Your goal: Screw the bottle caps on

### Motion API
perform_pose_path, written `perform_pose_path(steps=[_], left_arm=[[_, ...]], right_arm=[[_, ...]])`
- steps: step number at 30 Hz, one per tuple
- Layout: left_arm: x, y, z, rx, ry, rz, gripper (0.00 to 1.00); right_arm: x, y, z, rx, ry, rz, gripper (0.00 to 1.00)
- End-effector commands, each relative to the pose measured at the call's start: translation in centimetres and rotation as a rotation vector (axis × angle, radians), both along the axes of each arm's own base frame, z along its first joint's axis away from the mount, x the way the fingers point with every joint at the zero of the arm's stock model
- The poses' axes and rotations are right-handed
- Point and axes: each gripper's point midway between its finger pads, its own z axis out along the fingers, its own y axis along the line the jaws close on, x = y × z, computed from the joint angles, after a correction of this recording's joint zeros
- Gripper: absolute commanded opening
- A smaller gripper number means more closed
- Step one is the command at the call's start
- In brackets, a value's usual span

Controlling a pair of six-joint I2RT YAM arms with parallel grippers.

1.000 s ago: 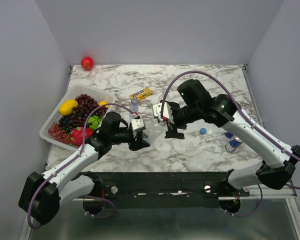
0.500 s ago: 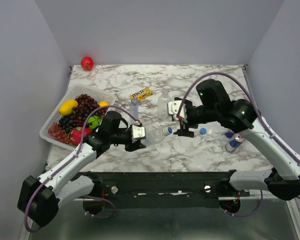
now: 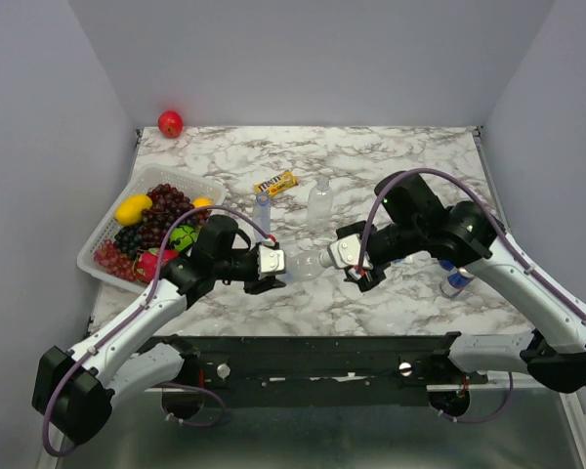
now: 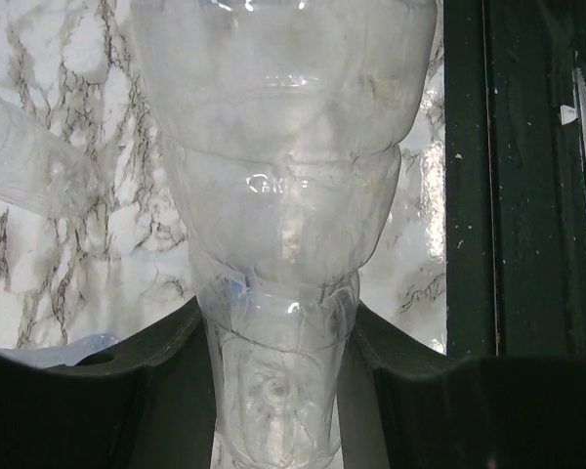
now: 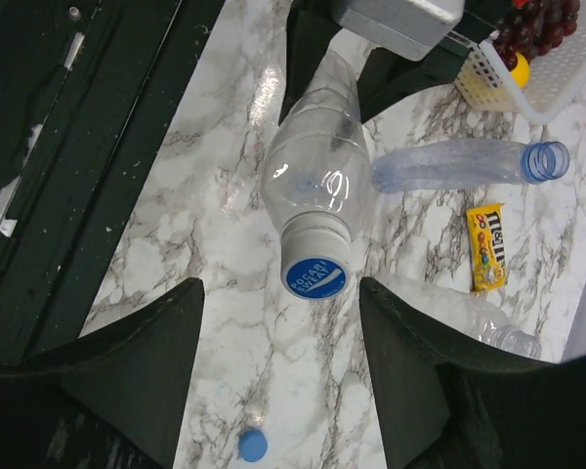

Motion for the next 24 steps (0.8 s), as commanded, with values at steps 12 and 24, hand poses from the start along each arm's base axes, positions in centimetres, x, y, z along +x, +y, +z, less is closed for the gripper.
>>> perform_pose_path(steps=[12, 24], left_arm=[[0.6, -0.7, 2.1, -0.030, -0.052, -0.005, 0.00], [2.0, -0.6, 2.3, -0.044, -0.096, 0.103, 0.00]], right_arm=[[1.0, 1.9, -0.5, 0.024, -0.014, -0.004, 0.54], [2.1, 3.2, -0.7, -0.012, 0.203, -0.211, 0.20]])
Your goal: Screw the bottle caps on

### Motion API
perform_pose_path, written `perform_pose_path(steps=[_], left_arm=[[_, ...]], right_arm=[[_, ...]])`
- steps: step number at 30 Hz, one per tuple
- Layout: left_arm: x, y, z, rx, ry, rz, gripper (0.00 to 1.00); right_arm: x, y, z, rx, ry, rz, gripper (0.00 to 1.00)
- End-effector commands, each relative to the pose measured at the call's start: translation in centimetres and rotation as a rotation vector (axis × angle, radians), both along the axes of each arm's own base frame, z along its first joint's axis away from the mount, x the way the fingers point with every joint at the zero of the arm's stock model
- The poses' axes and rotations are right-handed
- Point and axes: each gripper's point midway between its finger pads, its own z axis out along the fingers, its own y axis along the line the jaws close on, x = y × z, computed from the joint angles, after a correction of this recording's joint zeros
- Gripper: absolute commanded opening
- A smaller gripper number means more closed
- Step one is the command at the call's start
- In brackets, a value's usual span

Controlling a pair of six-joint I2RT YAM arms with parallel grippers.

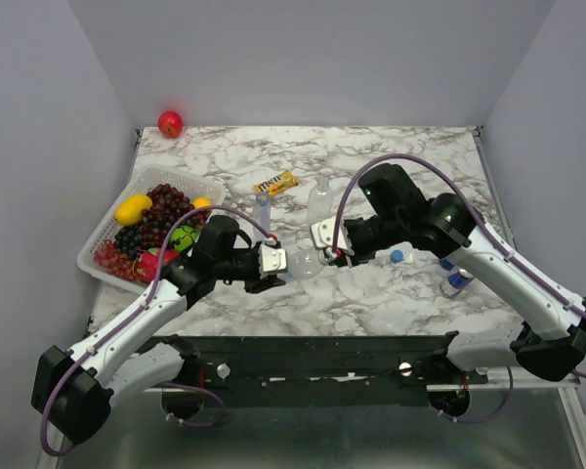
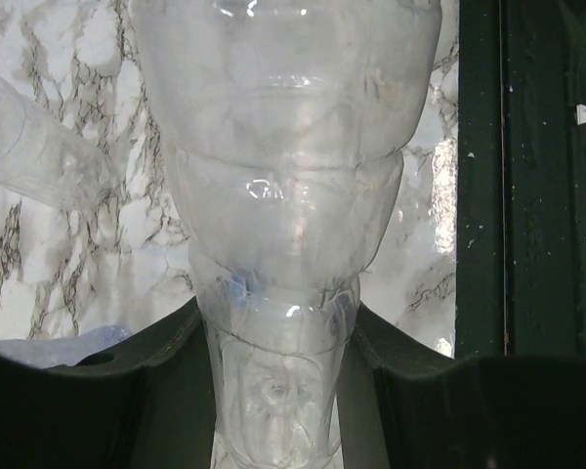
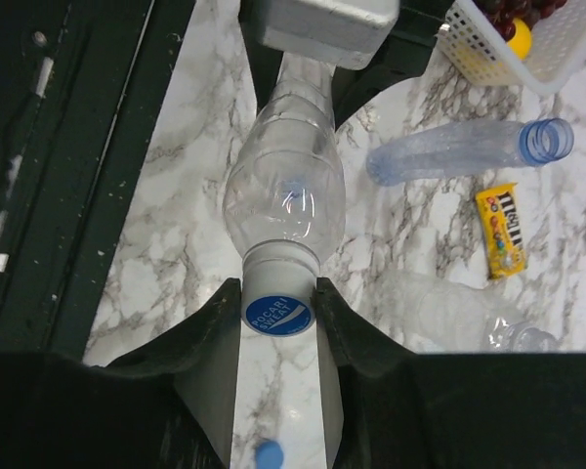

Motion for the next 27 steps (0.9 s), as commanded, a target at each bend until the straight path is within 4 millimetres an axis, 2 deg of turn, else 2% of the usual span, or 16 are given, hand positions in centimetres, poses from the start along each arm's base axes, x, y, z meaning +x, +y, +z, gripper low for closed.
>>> perform_pose_path(steps=[1, 3, 5, 7, 10, 12, 13, 16, 17, 18, 19, 20, 23, 24, 25, 27], left_arm=[[2.0, -1.1, 2.7, -0.075, -0.133, 0.098, 0.00], [2.2, -1.0, 3.2, -0.097, -0.176, 0.149, 0.00], [3.1, -0.8, 3.6, -0.103, -0.200, 0.236, 0.00], [3.9, -0.4, 3.6, -0.107, -0.183, 0.312, 0.00], [4.0, -0.4, 3.0, -0.099, -0.149, 0.336, 0.00], [3.9, -0.5, 2.6, -0.109, -0.096, 0.361, 0.00], [3.8, -0.5, 2.4, -0.110, -0.070, 0.369, 0.00], [1.4, -1.1, 1.6, -0.116, 0.060, 0.253, 0.00], [0.7, -1.2, 1.9, -0.129, 0.075, 0.219, 0.00], [-0.4, -1.5, 2.4, -0.146, 0.096, 0.166, 0.00], [-0.7, -1.5, 2.6, -0.152, 0.102, 0.157, 0.00], [-0.8, -1.5, 3.5, -0.170, 0.088, 0.153, 0.00], [-0.9, -1.3, 4.4, -0.180, 0.047, 0.131, 0.00], [-0.7, -1.3, 4.9, -0.183, 0.032, 0.131, 0.00], [-0.8, -1.2, 4.9, -0.175, 0.030, 0.123, 0.00], [-0.7, -1.3, 5.6, -0.171, 0.029, 0.117, 0.00]], right_arm=[[0.8, 1.6, 0.8, 0.007, 0.196, -0.172, 0.18], [1.0, 2.7, 0.7, 0.011, 0.367, -0.291, 0.17], [1.6, 3.0, 1.7, 0.059, 0.527, -0.421, 0.08], [3.1, 3.1, 1.8, 0.094, 0.602, -0.516, 0.00], [3.8, 3.5, 1.4, 0.089, 0.681, -0.607, 0.00], [4.8, 3.7, 2.0, 0.118, 0.688, -0.684, 0.00], [5.3, 3.9, 2.4, 0.130, 0.677, -0.695, 0.10], [7.3, 3.3, 6.6, 0.240, 0.568, -0.669, 0.49], [7.7, 3.0, 7.9, 0.272, 0.552, -0.644, 0.53], [6.9, 3.0, 10.3, 0.328, 0.575, -0.544, 0.55], [7.7, 1.8, 11.2, 0.366, 0.568, -0.520, 0.57], [6.7, 1.0, 12.6, 0.408, 0.509, -0.436, 0.57], [5.1, 0.7, 12.3, 0.475, 0.405, -0.260, 0.64], [3.8, 0.5, 13.6, 0.525, 0.362, -0.188, 0.65], [3.4, 0.7, 12.4, 0.511, 0.393, -0.167, 0.66], [1.5, 0.8, 12.0, 0.506, 0.443, -0.065, 0.66]])
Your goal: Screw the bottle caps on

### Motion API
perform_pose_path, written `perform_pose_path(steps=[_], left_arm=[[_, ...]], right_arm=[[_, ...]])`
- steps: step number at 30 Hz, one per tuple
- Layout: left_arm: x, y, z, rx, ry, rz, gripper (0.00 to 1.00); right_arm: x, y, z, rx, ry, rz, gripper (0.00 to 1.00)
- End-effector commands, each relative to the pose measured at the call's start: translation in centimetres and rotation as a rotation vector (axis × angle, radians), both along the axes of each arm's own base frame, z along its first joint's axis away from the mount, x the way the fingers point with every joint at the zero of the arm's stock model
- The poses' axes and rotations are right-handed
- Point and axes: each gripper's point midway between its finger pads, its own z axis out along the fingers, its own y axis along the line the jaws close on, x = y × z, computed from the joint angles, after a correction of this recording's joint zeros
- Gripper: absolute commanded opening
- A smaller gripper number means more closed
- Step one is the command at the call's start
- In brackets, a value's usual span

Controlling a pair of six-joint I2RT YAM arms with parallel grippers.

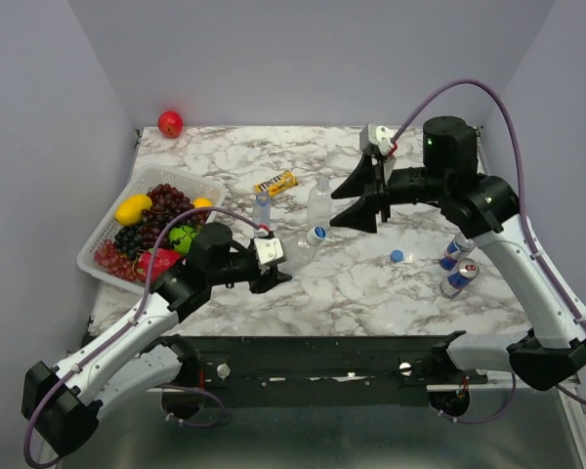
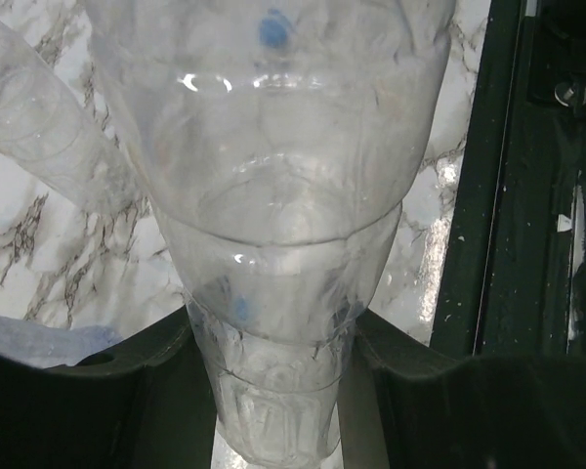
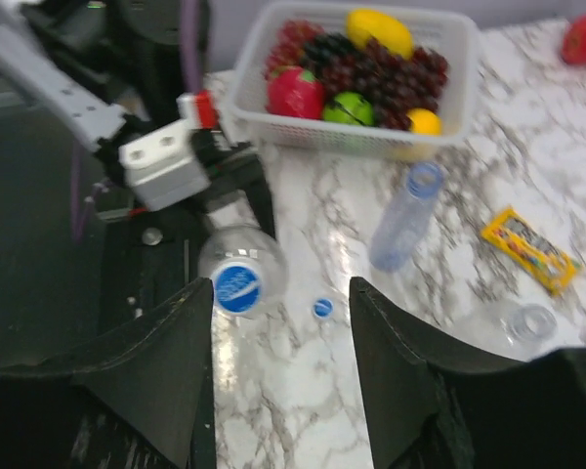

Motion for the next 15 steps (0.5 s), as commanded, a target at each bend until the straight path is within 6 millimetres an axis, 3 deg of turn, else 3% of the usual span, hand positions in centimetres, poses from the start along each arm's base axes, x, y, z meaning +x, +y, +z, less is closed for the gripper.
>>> perform_pose_path(steps=[1, 5, 15], left_arm=[[-0.6, -0.5, 3.2, -0.035, -0.027, -0.067, 0.00], [-0.7, -0.7, 3.7, -0.037, -0.040, -0.087, 0.00], [-0.2, -1.4, 4.7, -0.061, -0.062, -0.105, 0.00]], right_arm=[[-4.4, 1.3, 0.7, 0.126, -0.072, 0.305, 0.66], [-5.4, 1.2, -0.5, 0.149, -0.054, 0.337, 0.66], [-4.0, 1.8, -0.2, 0.172, -0.099, 0.286, 0.58]])
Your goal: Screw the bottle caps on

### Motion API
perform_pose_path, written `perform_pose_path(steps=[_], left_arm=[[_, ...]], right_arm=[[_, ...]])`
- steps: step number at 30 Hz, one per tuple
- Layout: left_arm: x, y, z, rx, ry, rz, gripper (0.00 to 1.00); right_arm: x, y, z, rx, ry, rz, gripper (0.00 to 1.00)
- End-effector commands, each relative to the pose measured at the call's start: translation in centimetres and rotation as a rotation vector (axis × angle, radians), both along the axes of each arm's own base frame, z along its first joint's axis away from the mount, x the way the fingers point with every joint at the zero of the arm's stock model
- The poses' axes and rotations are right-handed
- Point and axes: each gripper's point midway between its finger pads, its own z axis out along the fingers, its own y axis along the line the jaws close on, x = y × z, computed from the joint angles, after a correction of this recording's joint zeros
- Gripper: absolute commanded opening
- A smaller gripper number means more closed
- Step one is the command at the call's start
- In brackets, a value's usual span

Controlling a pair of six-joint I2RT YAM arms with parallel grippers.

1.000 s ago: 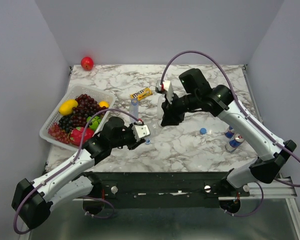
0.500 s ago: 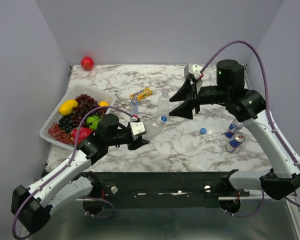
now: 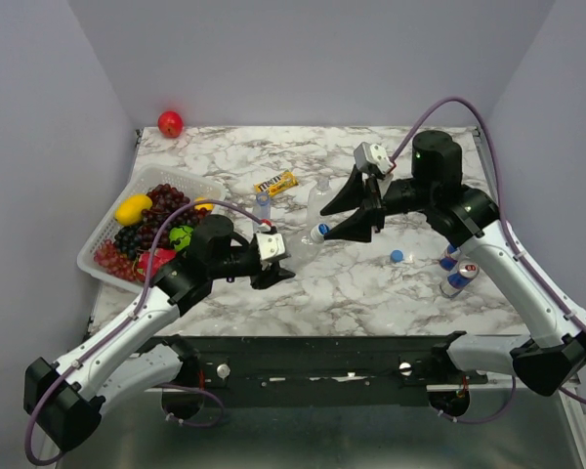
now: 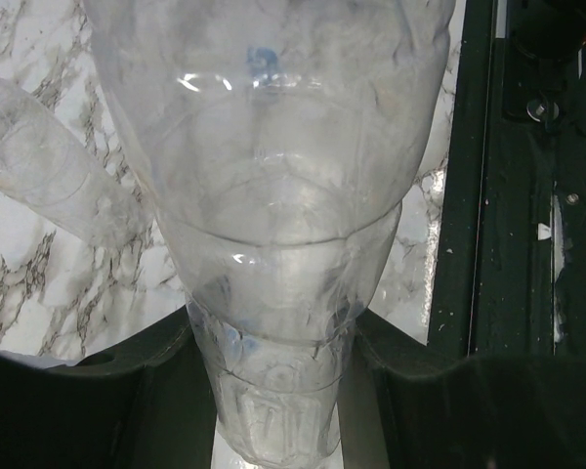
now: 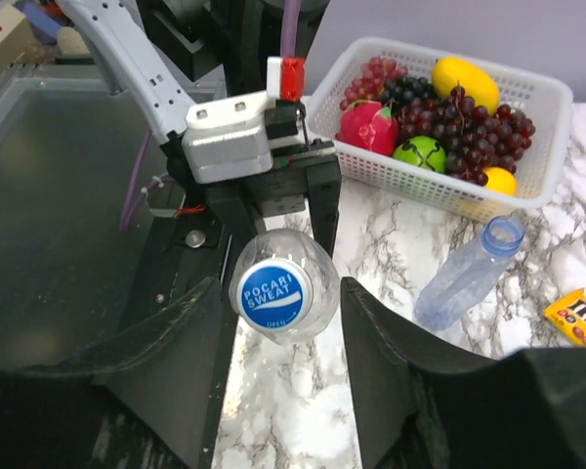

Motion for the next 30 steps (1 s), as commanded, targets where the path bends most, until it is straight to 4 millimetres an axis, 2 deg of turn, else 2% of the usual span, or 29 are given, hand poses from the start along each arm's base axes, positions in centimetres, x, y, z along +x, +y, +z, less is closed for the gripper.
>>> perform_pose_path(steps=[1, 6, 9, 15, 24, 30], left_arm=[[0.0, -0.6, 2.0, -0.042, -0.037, -0.038, 0.00], [0.2, -0.7, 2.3, -0.051, -0.043, -0.034, 0.00], [0.2, -0.7, 2.4, -0.053, -0.046, -0.030, 0.00], [0.3, -0.6, 2.3, -0.056, -0.044, -0.021, 0.00], [0.6, -0.9, 2.3, -0.066, -0.041, -0.019, 0.00], [2.0, -1.2, 2.1, -0.065, -0.041, 0.076, 0.00]], right_arm=[[-0.2, 0.4, 1.8, 0.068, -0.051, 0.028, 0.57], [-0.5, 0.5, 1.3, 0.064, -0.016, 0.039, 0.56], [-0.6, 0.4, 0.9, 0.058, -0.012, 0.040, 0.59], [-0.6, 0.1, -0.4, 0.024, 0.000, 0.027, 0.59], [0.5, 0.6, -0.3, 0.040, 0.019, -0.030, 0.32], [1.9, 0.5, 0.0, 0.052, 0.029, -0.145, 0.18]])
